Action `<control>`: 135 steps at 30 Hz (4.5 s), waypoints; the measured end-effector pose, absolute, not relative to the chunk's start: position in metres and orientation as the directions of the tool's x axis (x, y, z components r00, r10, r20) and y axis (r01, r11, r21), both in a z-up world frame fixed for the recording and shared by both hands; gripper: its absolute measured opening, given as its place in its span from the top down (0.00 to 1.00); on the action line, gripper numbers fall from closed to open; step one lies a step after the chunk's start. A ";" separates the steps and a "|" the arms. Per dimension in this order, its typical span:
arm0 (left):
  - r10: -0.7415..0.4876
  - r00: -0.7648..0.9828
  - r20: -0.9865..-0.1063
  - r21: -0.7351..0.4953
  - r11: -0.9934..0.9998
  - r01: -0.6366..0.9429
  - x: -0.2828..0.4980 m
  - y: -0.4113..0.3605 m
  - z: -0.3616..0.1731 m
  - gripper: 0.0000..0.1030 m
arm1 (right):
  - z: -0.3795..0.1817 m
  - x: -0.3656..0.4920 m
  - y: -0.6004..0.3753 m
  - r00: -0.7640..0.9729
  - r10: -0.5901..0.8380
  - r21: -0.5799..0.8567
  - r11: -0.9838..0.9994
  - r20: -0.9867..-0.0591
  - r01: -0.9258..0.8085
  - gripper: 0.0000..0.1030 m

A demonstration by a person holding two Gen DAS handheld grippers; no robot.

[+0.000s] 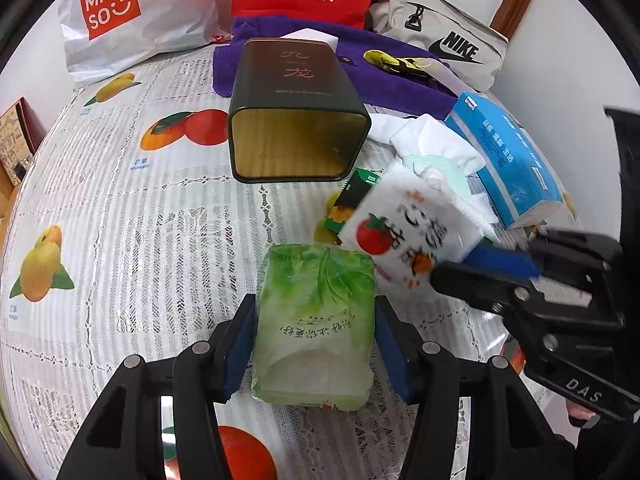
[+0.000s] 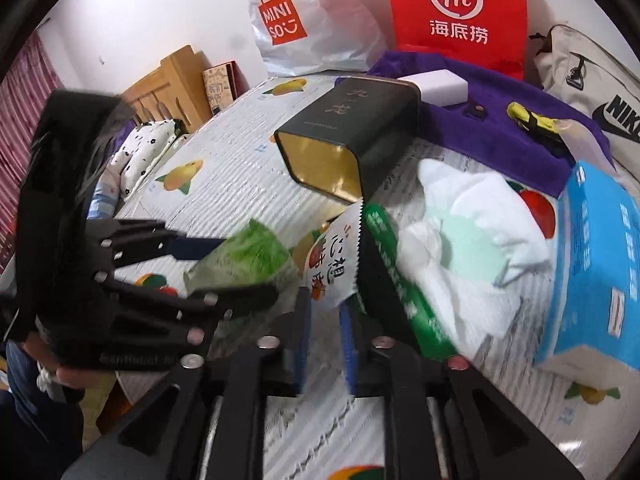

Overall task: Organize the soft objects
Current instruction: 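Grasp and lift the white snack packet with the right tool while the left tool holds the pouch, then carry the snack packet with the right tool while the left tool carries the green pouch toward the towel, then lower the snack packet onto the towel and open the right tool while the left tool releases the pouch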

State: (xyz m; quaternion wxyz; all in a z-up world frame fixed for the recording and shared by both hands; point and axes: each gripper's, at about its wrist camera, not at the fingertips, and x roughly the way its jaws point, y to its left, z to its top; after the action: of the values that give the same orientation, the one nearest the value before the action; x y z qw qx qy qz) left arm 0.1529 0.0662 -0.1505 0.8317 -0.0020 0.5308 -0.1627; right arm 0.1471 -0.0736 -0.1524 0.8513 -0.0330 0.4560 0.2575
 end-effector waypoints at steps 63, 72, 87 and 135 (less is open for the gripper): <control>-0.270 0.515 -0.814 -0.160 0.955 0.248 0.216 0.044 -0.058 0.52 | -0.044 0.211 -0.203 0.681 0.311 0.144 0.946 -0.663 -0.291 0.98; -0.265 0.520 -0.812 -0.161 0.958 0.237 0.256 0.041 -0.053 0.52 | -0.049 0.259 -0.212 0.677 0.283 0.140 0.956 -0.679 -0.259 0.98; -0.261 0.495 -0.829 -0.165 0.959 0.229 0.306 0.033 -0.065 0.52 | -0.079 0.318 -0.217 0.627 0.282 0.177 0.958 -0.726 -0.226 0.98; -0.260 0.343 -0.903 -0.151 0.937 0.315 0.414 -0.071 -0.128 0.51 | -0.102 0.370 -0.255 0.605 0.203 0.166 0.979 -0.770 -0.118 0.57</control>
State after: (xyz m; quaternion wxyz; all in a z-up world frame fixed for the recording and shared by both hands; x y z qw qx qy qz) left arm 0.4144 -0.0711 -0.1278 0.8190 0.0248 0.5457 -0.1756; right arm 0.3702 -0.2551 -0.1021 0.8944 0.0491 0.4355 0.0898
